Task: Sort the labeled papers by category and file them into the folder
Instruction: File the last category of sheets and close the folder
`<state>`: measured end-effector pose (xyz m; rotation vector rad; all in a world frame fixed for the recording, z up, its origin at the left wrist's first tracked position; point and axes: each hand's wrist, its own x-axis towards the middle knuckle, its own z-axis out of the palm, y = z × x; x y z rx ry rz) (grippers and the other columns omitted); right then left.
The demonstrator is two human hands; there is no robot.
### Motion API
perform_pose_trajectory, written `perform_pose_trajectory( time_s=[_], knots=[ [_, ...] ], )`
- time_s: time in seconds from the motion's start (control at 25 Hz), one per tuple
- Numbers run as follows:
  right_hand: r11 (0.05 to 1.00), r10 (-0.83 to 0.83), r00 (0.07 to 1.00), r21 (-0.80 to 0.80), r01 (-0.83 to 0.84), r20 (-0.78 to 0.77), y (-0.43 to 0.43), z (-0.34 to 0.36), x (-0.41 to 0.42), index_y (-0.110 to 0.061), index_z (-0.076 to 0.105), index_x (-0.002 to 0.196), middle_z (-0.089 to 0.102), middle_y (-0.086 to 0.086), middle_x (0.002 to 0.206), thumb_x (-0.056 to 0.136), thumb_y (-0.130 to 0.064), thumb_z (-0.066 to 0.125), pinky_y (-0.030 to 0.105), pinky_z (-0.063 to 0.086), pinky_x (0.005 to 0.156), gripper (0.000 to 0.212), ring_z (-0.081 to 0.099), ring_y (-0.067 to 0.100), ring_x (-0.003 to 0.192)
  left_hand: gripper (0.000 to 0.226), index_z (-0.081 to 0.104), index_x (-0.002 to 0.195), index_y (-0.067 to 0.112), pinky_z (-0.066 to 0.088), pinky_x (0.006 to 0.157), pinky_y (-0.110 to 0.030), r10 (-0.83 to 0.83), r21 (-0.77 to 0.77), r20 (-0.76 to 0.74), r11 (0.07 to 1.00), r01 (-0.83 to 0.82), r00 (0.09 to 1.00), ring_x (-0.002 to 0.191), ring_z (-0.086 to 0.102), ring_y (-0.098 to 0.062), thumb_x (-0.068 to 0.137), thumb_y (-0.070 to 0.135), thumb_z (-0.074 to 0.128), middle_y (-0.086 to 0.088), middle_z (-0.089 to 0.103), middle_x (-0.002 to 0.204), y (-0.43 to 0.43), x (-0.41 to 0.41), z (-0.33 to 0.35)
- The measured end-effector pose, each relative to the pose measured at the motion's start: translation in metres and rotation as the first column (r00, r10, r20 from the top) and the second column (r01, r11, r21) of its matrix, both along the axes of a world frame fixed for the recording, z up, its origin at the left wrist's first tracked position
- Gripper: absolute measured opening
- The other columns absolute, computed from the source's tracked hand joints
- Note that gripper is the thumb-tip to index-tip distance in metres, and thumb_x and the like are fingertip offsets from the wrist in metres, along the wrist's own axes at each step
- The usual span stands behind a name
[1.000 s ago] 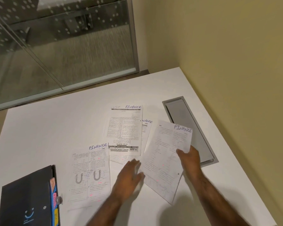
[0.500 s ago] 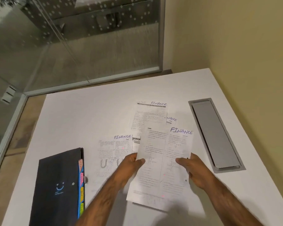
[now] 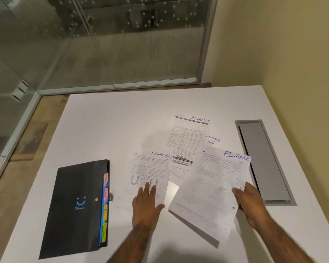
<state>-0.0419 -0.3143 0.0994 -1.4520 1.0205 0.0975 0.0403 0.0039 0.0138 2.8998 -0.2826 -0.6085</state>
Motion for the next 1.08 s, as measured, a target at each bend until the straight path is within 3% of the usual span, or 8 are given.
perform_pose_trajectory(
  time_s=[0.12, 0.28, 0.44, 0.72, 0.88, 0.96, 1.04, 1.08],
  knots=[
    [0.999, -0.008, 1.000, -0.052, 0.009, 0.011, 0.003, 0.003, 0.002, -0.017, 0.073, 0.116, 0.080, -0.002, 0.100, 0.097, -0.004, 0.058, 0.059, 0.056, 0.091, 0.027, 0.068, 0.046, 0.100, 0.048, 0.057, 0.134, 0.019, 0.049, 0.096, -0.043, -0.023, -0.017, 0.058, 1.000, 0.024, 0.998, 0.130, 0.053, -0.030, 0.088, 0.031, 0.065, -0.005, 0.053, 0.148, -0.004, 0.001, 0.000],
    [1.000, -0.002, 1.000, -0.004, 0.002, 0.001, 0.007, 0.003, 0.004, -0.018, 0.076, 0.107, 0.081, 0.002, 0.097, 0.098, -0.007, 0.054, 0.056, 0.059, 0.083, 0.026, 0.073, 0.043, 0.094, 0.012, 0.060, 0.100, 0.020, 0.053, 0.075, -0.033, 0.247, -0.207, 0.123, 0.954, -0.219, 0.961, 0.090, 0.065, -0.022, 0.089, 0.019, 0.054, -0.002, 0.070, 0.105, -0.016, 0.007, 0.038],
    [0.998, 0.006, 1.000, 0.062, -0.004, -0.022, 0.015, -0.001, 0.007, -0.017, 0.075, 0.100, 0.080, 0.011, 0.099, 0.096, -0.007, 0.053, 0.050, 0.059, 0.077, 0.024, 0.075, 0.038, 0.087, 0.016, 0.061, 0.107, 0.027, 0.057, 0.080, -0.029, 0.338, -0.420, 0.123, 0.870, -0.259, 0.933, 0.101, 0.069, -0.019, 0.092, 0.020, 0.057, 0.008, 0.069, 0.119, -0.034, 0.006, 0.091],
    [0.948, 0.100, 0.989, 0.290, -0.128, 0.109, 0.056, 0.015, 0.029, -0.008, 0.074, 0.114, 0.078, 0.018, 0.107, 0.097, -0.007, 0.060, 0.054, 0.060, 0.086, 0.022, 0.075, 0.040, 0.097, 0.044, 0.055, 0.123, 0.036, 0.047, 0.097, -0.024, -0.168, -0.425, 0.043, 0.889, 0.171, 0.985, 0.121, 0.052, -0.004, 0.091, 0.066, 0.050, 0.019, 0.057, 0.129, -0.083, -0.048, 0.130],
    [0.929, 0.134, 0.977, 0.321, -0.182, 0.167, 0.050, 0.031, 0.036, -0.010, 0.074, 0.117, 0.076, 0.020, 0.112, 0.096, -0.007, 0.061, 0.050, 0.060, 0.081, 0.025, 0.072, 0.046, 0.103, 0.075, 0.042, 0.149, 0.027, 0.033, 0.120, -0.033, 0.090, -0.479, 0.179, 0.878, 0.007, 0.980, 0.144, 0.034, -0.005, 0.088, 0.066, 0.061, 0.015, 0.039, 0.154, -0.057, -0.008, 0.134],
    [0.904, 0.194, 0.960, 0.343, -0.254, 0.200, 0.045, 0.034, 0.036, -0.012, 0.073, 0.121, 0.075, 0.018, 0.119, 0.099, -0.013, 0.059, 0.065, 0.051, 0.099, 0.026, 0.069, 0.046, 0.111, 0.080, 0.034, 0.154, 0.025, 0.037, 0.112, -0.027, 0.328, -0.568, -0.200, 0.729, -0.382, 0.923, 0.134, 0.043, -0.006, 0.088, 0.053, 0.071, 0.014, 0.039, 0.149, -0.039, 0.024, 0.149],
    [0.874, 0.147, 0.965, 0.428, -0.229, 0.217, 0.043, 0.041, 0.035, -0.013, 0.071, 0.126, 0.073, 0.015, 0.124, 0.106, -0.030, 0.050, 0.061, 0.050, 0.104, 0.033, 0.069, 0.038, 0.115, 0.046, 0.058, 0.138, 0.012, 0.053, 0.096, -0.032, 0.169, -0.614, -0.688, 0.382, -0.691, 0.705, 0.117, 0.066, -0.020, 0.096, 0.027, 0.068, -0.006, 0.062, 0.138, -0.029, 0.048, 0.152],
    [0.848, 0.082, 0.975, 0.499, -0.177, 0.206, 0.041, 0.045, 0.035, -0.014, 0.070, 0.128, 0.073, 0.013, 0.125, 0.108, -0.041, 0.042, 0.054, 0.053, 0.102, 0.044, 0.069, 0.033, 0.117, 0.032, 0.065, 0.128, 0.007, 0.057, 0.093, -0.038, 0.095, -0.594, -0.757, 0.312, -0.741, 0.647, 0.110, 0.071, -0.028, 0.098, 0.019, 0.063, -0.015, 0.068, 0.131, -0.027, 0.053, 0.150]
  ],
)
